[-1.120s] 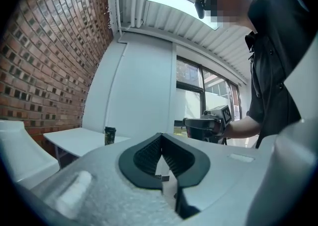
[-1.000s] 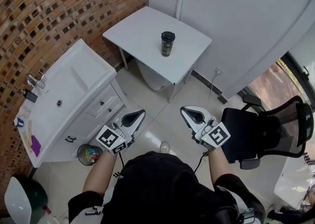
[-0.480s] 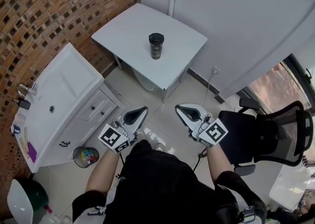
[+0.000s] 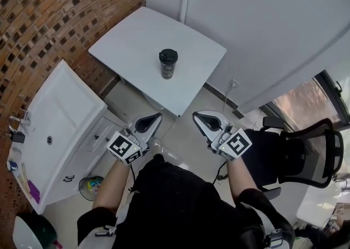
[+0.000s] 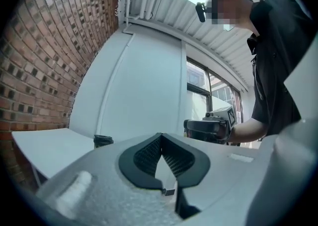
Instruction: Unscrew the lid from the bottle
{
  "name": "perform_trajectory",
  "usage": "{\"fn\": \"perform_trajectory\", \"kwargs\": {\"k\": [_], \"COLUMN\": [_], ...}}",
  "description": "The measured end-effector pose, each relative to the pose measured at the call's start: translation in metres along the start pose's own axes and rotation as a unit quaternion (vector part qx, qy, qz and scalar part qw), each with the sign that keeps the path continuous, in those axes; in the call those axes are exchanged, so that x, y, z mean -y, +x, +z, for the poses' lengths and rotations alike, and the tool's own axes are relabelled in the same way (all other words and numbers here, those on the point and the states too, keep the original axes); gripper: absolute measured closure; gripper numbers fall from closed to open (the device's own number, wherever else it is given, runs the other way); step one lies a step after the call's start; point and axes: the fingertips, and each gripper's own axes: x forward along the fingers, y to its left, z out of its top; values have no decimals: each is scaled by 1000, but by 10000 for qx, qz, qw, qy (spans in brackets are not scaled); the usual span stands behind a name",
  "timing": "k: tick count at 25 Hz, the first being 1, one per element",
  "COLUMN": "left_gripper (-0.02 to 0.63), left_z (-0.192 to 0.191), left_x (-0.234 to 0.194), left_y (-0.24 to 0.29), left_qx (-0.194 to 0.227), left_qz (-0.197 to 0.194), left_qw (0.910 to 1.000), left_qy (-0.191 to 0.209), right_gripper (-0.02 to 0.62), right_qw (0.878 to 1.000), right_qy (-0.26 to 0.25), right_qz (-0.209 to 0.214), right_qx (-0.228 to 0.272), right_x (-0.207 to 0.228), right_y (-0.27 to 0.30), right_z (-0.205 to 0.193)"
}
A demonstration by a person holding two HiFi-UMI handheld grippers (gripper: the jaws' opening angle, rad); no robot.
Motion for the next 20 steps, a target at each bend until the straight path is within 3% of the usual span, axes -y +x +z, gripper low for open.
{"fn": "perform_trajectory", "kwargs": {"k": [11, 20], "left_gripper": [604, 603], "left_z": [11, -16], "left_x": [-113, -158], "left_y": [41, 66], "left_qx": [-59, -434], "left_qz": [-293, -346], "left_qw": [9996, 9984], "left_qy": [-25, -109], "right_gripper": [589, 589], "right_qw": [9995, 9985], "right_qy": [98, 314], "right_qz": [-267, -383], "right_qx": [-107, -228], "right_x": [81, 114], "right_y": [83, 105], "right_z": [10, -23]}}
